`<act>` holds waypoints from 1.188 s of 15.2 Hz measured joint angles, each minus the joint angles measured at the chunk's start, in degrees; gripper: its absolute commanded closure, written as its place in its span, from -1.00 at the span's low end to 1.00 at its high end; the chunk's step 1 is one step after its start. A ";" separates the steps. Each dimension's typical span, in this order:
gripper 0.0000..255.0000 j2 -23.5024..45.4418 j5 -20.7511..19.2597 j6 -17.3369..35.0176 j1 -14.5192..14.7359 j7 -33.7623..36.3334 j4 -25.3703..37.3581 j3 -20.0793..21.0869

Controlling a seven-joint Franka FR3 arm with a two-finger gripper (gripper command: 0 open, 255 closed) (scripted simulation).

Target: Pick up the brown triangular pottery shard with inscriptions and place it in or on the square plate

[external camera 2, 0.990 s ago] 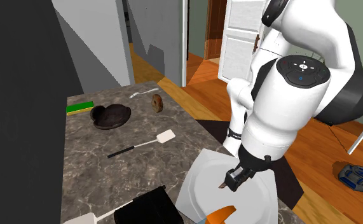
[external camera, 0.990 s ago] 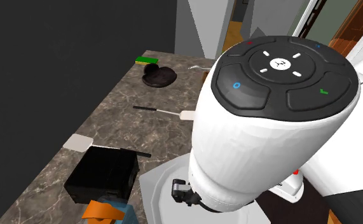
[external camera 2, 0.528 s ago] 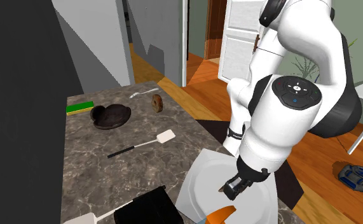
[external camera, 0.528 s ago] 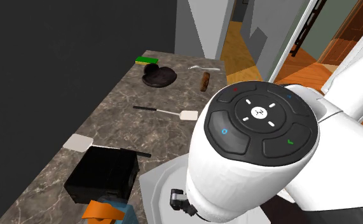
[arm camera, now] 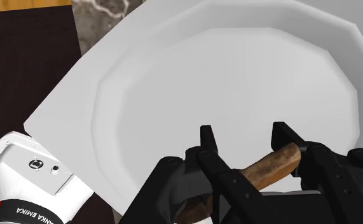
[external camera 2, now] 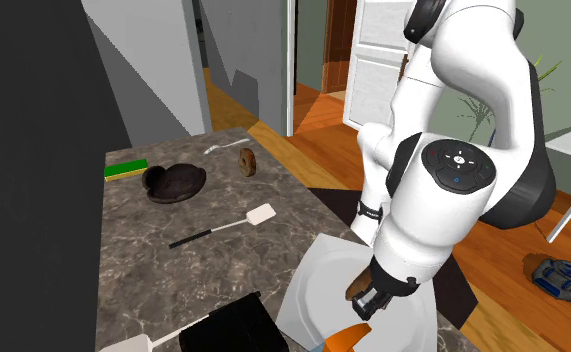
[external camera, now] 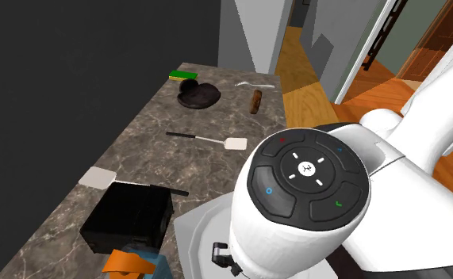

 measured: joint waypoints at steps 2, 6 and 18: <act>1.00 -0.07 0.07 0.08 0.03 -0.03 -0.07 0.00; -1.00 -0.09 0.05 -0.07 -0.08 -0.22 -0.48 -0.19; -1.00 -2.97 1.03 -8.04 0.70 -1.32 5.08 -2.33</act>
